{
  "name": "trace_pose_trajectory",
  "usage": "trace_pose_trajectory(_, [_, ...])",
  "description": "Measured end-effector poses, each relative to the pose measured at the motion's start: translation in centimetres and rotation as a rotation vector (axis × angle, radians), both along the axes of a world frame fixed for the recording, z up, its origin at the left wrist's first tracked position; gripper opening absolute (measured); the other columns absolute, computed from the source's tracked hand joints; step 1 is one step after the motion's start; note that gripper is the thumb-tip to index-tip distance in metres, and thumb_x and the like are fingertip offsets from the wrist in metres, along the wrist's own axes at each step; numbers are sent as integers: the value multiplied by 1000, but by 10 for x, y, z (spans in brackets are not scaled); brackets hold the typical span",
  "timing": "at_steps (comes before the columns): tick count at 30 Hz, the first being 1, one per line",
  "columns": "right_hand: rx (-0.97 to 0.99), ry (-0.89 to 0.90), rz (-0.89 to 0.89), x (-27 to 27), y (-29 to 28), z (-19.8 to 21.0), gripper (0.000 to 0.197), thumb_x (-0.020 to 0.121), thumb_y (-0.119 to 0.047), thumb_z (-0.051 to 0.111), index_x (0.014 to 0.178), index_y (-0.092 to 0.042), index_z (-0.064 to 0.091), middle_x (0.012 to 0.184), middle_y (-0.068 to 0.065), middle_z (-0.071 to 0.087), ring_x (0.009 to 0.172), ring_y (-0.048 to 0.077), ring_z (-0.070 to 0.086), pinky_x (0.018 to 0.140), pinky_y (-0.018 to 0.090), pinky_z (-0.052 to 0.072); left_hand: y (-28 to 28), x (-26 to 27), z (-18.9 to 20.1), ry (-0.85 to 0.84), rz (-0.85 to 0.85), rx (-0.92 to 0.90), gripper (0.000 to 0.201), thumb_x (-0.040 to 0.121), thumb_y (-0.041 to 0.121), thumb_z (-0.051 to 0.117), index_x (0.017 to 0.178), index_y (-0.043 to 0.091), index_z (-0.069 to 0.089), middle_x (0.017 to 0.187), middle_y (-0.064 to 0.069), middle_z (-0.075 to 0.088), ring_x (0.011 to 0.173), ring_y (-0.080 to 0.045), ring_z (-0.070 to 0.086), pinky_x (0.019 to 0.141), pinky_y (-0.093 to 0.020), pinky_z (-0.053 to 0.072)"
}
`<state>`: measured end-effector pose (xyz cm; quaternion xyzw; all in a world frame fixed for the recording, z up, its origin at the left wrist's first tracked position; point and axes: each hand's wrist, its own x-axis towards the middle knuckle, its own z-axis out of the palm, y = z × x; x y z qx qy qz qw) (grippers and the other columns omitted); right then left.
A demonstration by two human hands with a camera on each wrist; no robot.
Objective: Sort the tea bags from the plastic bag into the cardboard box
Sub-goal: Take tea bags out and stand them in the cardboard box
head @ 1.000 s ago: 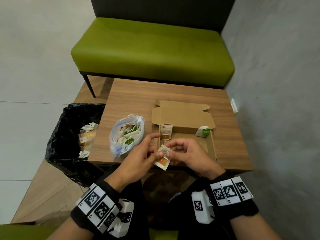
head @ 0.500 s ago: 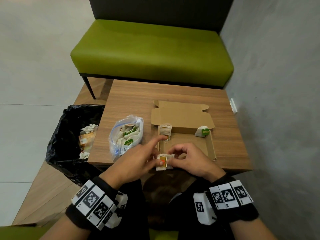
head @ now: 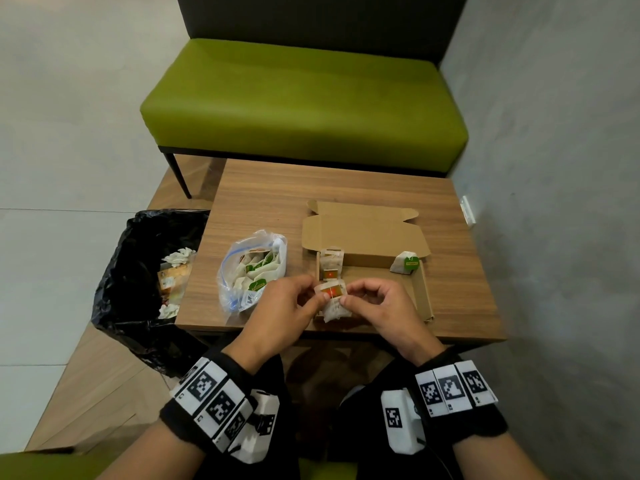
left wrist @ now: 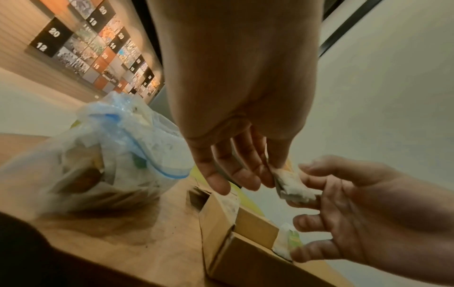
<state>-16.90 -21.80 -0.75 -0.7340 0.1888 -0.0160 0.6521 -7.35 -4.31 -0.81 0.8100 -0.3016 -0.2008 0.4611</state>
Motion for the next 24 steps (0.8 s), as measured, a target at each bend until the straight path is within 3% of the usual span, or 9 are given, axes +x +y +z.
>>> trace_pose_trajectory(2, [-56, 6, 13, 1, -1, 0, 12, 84, -12, 77, 88, -23, 77, 88, 5, 76, 81, 17, 69, 76, 32, 58, -1, 1, -1, -6, -30, 29, 8, 93, 30, 65, 86, 29, 69, 71, 10, 66, 66, -1, 59, 61, -21, 45])
trace_pose_trajectory(6, [-117, 36, 47, 6, -3, -2, 9, 85, -16, 76, 88, -25, 77, 83, -1, 76, 77, 12, 68, 72, 26, 57, -5, 3, -3, 19, 15, 18, 6, 92, 32, 66, 90, 29, 71, 77, 9, 69, 70, -3, 63, 64, -21, 49])
trace_pose_trajectory(10, [-237, 38, -116, 19, -20, -11, 8, 88, -19, 74, 87, -27, 76, 76, -6, 72, 67, -1, 60, 66, 24, 48, -9, 3, -10, 0, 45, 155, 17, 92, 33, 66, 107, 26, 67, 88, 10, 67, 69, -4, 59, 66, -18, 47])
trace_pose_trajectory(13, [-373, 117, -152, 35, -28, -24, 3, 88, -26, 73, 90, -25, 76, 79, -9, 70, 74, 4, 62, 70, 29, 51, -10, 0, -13, -59, -59, 342, 29, 92, 32, 65, 120, 24, 65, 100, 9, 65, 79, -2, 57, 76, -20, 47])
trace_pose_trajectory(17, [-521, 251, -99, 55, -29, -48, 11, 85, -39, 74, 87, -29, 77, 85, -12, 73, 85, 9, 66, 81, 43, 57, -14, -3, -12, -155, -175, 503, 36, 94, 32, 62, 129, 26, 59, 121, 1, 64, 110, -16, 60, 94, -34, 52])
trace_pose_trajectory(24, [-657, 329, -152, 72, -20, -54, 10, 81, -38, 78, 82, -29, 73, 79, -11, 72, 83, 12, 67, 75, 35, 57, -16, -1, -12, -173, -215, 585, 40, 93, 38, 61, 131, 26, 57, 123, -1, 63, 113, -19, 59, 93, -39, 53])
